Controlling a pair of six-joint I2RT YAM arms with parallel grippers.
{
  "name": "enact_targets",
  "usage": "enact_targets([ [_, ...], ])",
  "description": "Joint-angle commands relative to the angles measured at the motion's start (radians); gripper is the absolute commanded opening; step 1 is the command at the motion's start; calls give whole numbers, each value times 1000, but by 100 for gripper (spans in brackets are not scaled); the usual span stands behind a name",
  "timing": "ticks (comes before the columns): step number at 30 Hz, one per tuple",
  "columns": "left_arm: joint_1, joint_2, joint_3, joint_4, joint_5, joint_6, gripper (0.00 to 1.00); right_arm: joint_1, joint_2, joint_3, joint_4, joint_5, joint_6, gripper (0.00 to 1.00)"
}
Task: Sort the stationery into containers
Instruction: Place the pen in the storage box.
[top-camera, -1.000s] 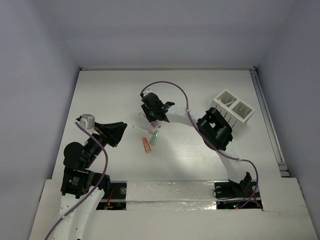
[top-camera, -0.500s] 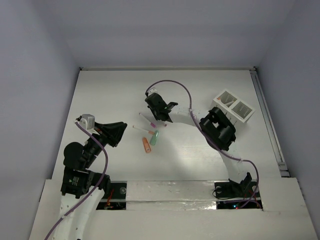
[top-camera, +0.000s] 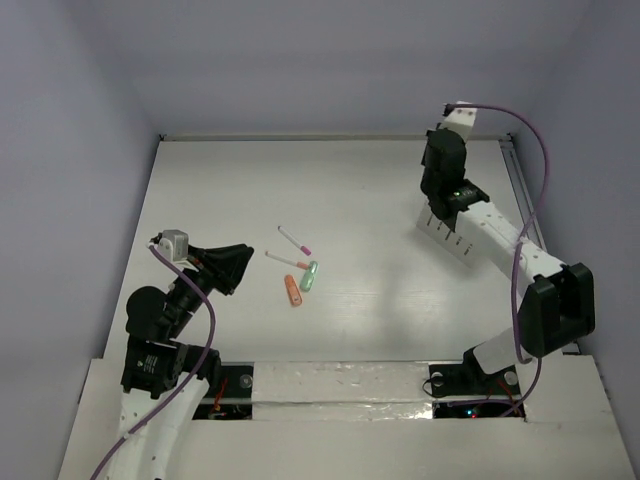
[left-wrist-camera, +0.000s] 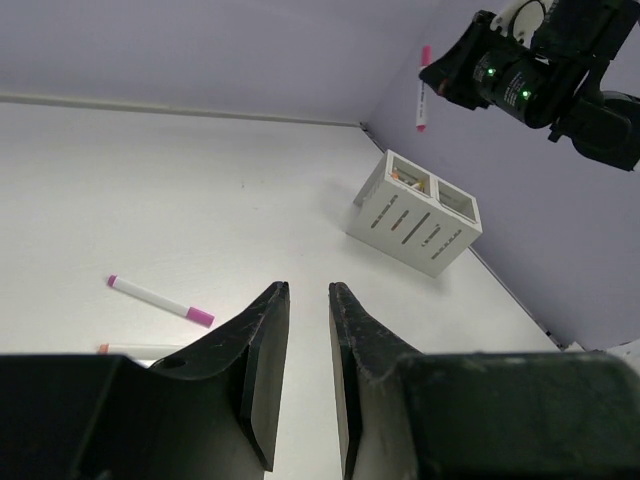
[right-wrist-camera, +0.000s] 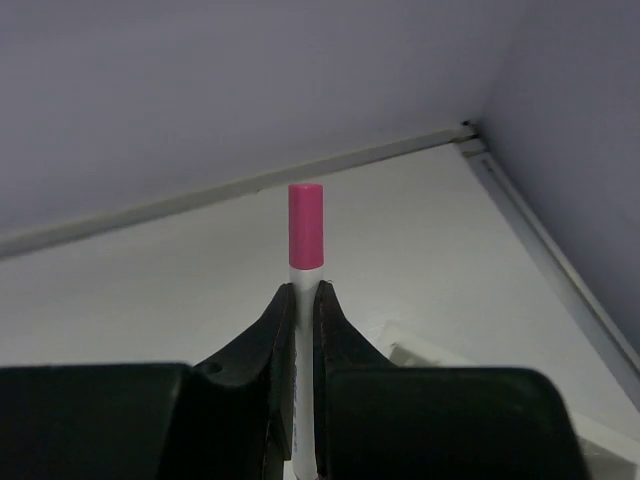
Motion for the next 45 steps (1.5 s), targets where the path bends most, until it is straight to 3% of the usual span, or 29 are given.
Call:
enact_targets([
  [1, -5, -7, 25, 45, 8, 3, 20, -47, 19, -60, 136, 96, -14, 0],
  [5, -5, -10, 27, 39, 0, 6, 20, -118, 12, -103, 207, 104, -33, 0],
  [8, -5, -10, 27, 42, 6, 7, 20, -165, 43, -80, 167, 90, -49, 0],
  [18, -5, -12, 27, 40, 3, 6, 20, -195, 81, -175, 245, 98, -136, 0],
  [25, -5, -15, 25, 43, 3, 3, 20, -195, 26, -256, 241, 89, -51, 0],
  [27, -5, -13, 27, 42, 9, 4, 20, -195, 0, -265, 232, 89, -31, 11],
  [28, -5, -15, 24, 45, 9, 4, 20, -195, -9, -262, 216, 75, -17, 25],
  [31, -5, -12, 25, 45, 11, 4, 20, -195, -56, -255, 198, 28, -4, 48],
  [36, -5, -16, 27, 42, 6, 6, 20, -173, -139, -239, 147, -35, 54, 59],
  [38, -5, -12, 27, 43, 6, 4, 20, -149, -161, -223, 130, -48, 55, 55],
  [39, -5, -9, 25, 45, 9, 4, 20, -117, -167, -213, 114, -75, 69, 41],
  [40, -5, -6, 25, 45, 11, 4, 20, -95, -167, -197, 88, -119, 84, 10],
  [41, -5, -5, 25, 45, 12, 4, 20, -68, -156, -180, 40, -209, 98, 0],
  [45, -5, -2, 25, 42, 5, 3, 20, 116, -29, -82, -15, -340, 85, 0],
])
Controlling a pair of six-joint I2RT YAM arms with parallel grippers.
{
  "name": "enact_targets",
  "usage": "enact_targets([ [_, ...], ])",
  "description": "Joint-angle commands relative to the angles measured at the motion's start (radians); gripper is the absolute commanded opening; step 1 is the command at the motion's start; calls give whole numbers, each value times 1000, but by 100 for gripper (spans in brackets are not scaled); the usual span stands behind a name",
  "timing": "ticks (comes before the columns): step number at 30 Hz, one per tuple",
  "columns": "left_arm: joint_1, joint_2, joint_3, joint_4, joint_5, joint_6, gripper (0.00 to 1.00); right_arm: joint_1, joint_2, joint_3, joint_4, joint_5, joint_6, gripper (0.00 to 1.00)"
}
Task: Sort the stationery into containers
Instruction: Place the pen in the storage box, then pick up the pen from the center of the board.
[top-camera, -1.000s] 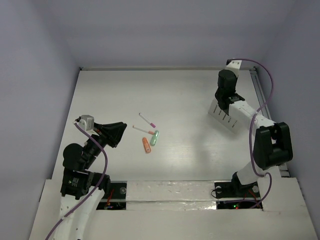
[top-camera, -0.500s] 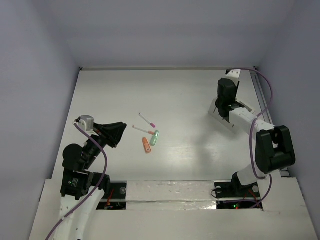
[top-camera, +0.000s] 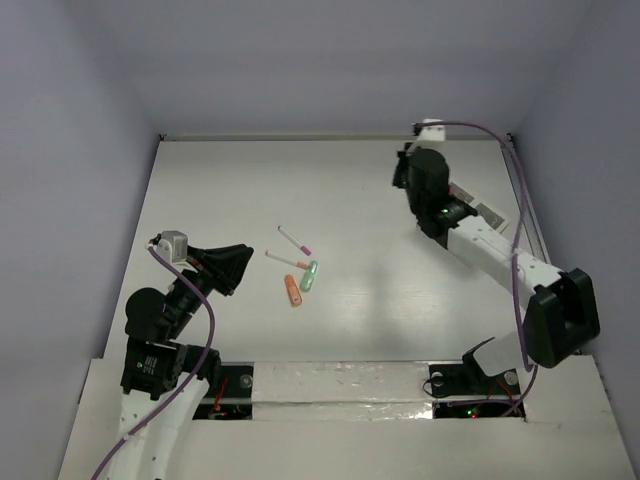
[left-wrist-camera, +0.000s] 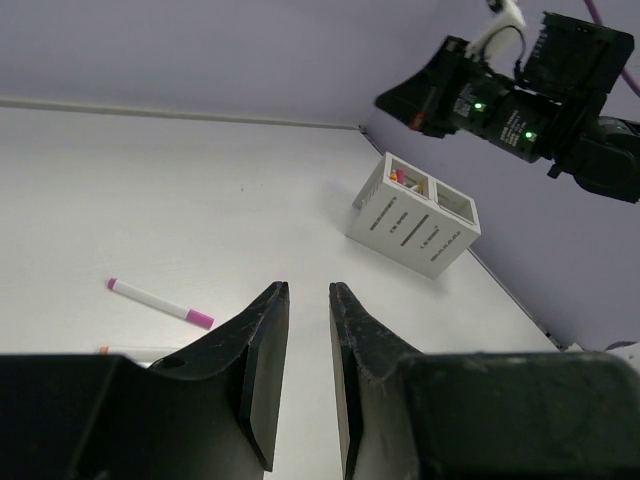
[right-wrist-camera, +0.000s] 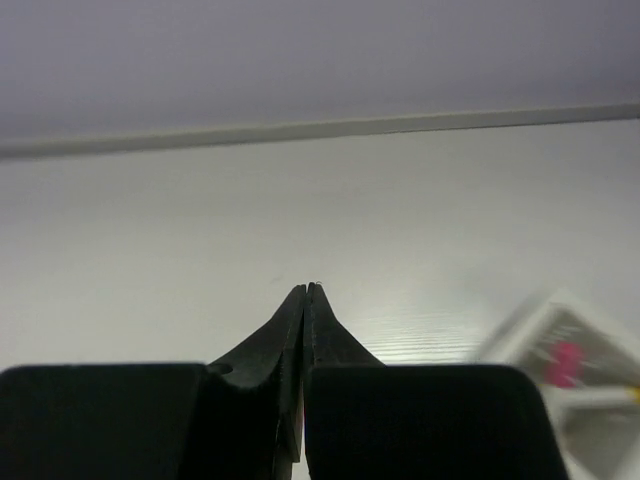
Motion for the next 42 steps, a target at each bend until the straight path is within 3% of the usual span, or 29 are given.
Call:
enact_targets([
  [1, -5, 10, 25, 44, 7, 2, 20, 173, 120, 104, -82, -195, 9, 0],
  [6, -5, 13, 30, 37, -1, 9, 19, 336, 359, 193, -80, -231, 5, 5],
  [7, -5, 17, 30, 37, -1, 9, 19, 356, 397, 245, -88, -220, -5, 20],
  [9, -5, 24, 30, 37, 5, 10, 19, 390, 507, 314, -149, -209, -8, 36],
  [10, -5, 25, 28, 40, 7, 10, 19, 390, 538, 347, -178, -216, -6, 48],
  [16, -5, 19, 30, 37, 5, 9, 19, 409, 748, 581, -326, -289, -23, 55],
  [19, -5, 10, 28, 38, 0, 7, 19, 427, 786, 628, -352, -304, -26, 64],
  [22, -5, 13, 27, 40, 5, 6, 19, 438, 826, 658, -360, -316, -23, 64],
  [27, -5, 8, 27, 40, 2, 6, 19, 447, 906, 706, -393, -304, -23, 60],
  [32, -5, 8, 25, 41, 4, 7, 19, 456, 990, 810, -462, -266, -32, 50],
  [33, -5, 10, 27, 38, 2, 6, 19, 456, 1001, 821, -467, -253, -46, 46],
  [34, -5, 10, 28, 40, 0, 7, 19, 456, 1015, 824, -468, -238, -54, 32],
  [39, -5, 5, 28, 38, -1, 7, 19, 447, 971, 755, -427, -111, -107, 4],
  [42, -5, 10, 28, 40, 0, 7, 19, 419, 925, 704, -370, -94, -109, 0],
])
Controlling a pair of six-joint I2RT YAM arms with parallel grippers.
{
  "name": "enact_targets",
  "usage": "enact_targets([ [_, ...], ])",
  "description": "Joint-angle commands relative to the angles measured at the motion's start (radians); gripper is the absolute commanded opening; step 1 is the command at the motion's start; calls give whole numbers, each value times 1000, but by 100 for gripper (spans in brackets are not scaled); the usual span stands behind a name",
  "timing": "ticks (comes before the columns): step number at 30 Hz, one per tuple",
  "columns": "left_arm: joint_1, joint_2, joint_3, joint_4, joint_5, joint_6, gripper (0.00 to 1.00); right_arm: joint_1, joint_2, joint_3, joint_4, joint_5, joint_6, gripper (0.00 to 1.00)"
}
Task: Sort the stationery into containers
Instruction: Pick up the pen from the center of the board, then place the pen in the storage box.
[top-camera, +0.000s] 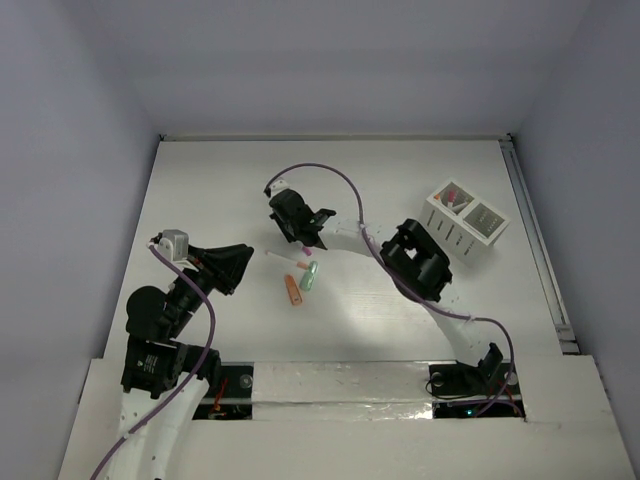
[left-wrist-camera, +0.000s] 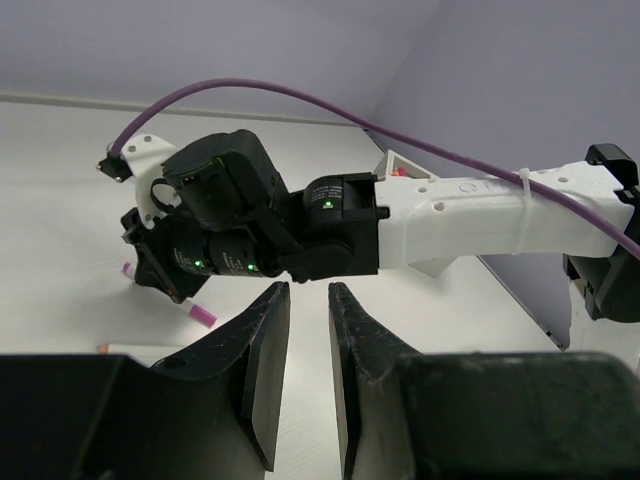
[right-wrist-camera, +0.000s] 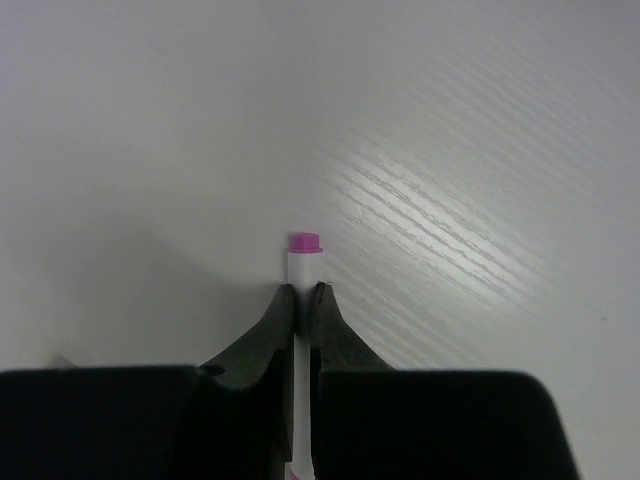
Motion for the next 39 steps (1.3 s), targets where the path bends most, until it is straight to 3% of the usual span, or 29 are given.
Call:
enact_targets([
  [1, -5, 0, 28, 39, 1, 7, 19, -41, -58, -87, 5, 77, -27, 0],
  [8, -5, -2, 28, 37, 1, 7, 19, -125, -302, -211, 200, 158, 17, 0],
  [11, -5, -6, 28, 40, 0, 7, 26, -168, -434, -263, 243, 205, 23, 0],
  [15, -5, -5, 25, 48, 23, 6, 34, -269, -589, -409, 306, 296, 16, 0],
  [20, -5, -3, 22, 52, 27, 7, 34, -447, -737, -510, 343, 359, 9, 0],
  [32, -5, -6, 22, 54, 27, 7, 33, -676, -842, -740, 521, 413, -66, 0],
  [39, -5, -8, 22, 52, 26, 7, 33, -687, -816, -788, 573, 425, -76, 0],
])
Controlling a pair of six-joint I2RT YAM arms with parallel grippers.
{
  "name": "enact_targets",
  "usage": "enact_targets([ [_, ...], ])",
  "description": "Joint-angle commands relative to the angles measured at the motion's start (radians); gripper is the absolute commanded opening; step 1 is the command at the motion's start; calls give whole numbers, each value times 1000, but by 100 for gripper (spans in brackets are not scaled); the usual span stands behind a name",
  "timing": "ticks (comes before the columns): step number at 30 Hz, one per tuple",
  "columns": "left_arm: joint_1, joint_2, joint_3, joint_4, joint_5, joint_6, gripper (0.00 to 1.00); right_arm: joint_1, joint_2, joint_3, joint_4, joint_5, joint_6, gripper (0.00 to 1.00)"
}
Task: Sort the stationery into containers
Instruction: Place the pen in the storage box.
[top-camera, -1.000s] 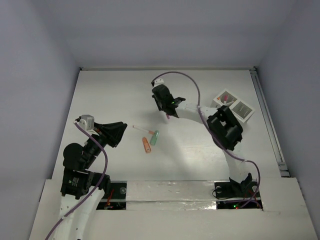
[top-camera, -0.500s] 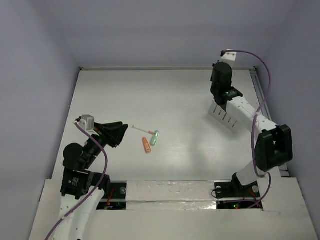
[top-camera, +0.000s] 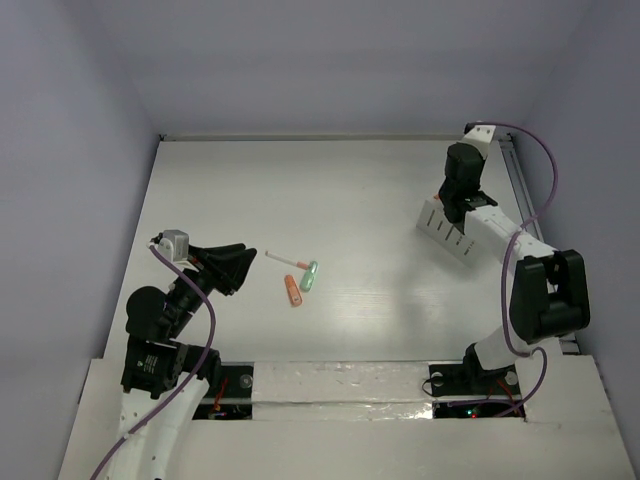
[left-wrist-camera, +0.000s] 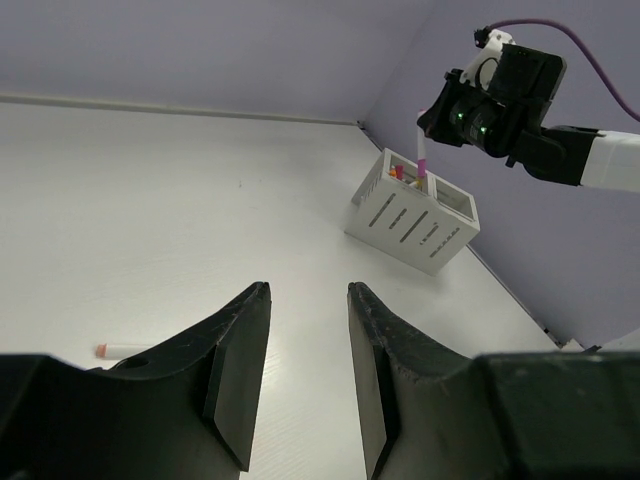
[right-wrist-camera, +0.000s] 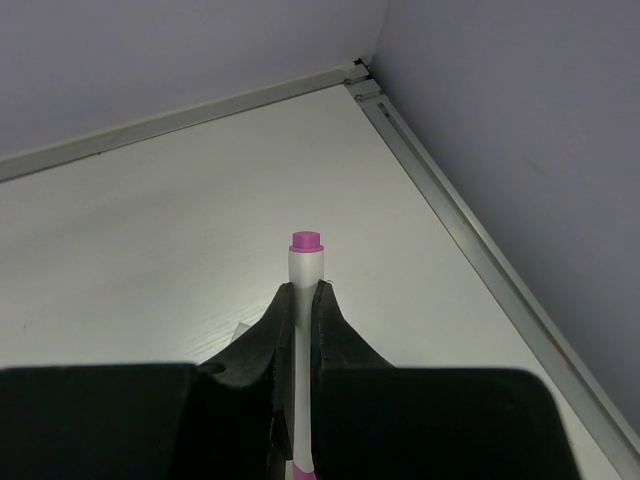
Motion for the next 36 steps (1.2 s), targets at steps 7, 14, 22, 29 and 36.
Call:
enact_targets([
  [7, -5, -9, 22, 53, 15, 6, 33, -8, -13, -55, 91, 21, 43, 2],
  [14, -5, -11, 22, 55, 18, 2, 33, -8, -68, -88, 49, 0, 106, 33],
  [22, -5, -12, 22, 55, 20, 4, 33, 2, -154, -29, -55, -108, 196, 57],
  [29, -5, -4, 19, 58, 22, 1, 33, 276, -170, 14, -83, -287, 169, 0],
  [36, -5, 19, 25, 44, -8, 1, 3, 575, 71, 79, -30, -609, 160, 10],
])
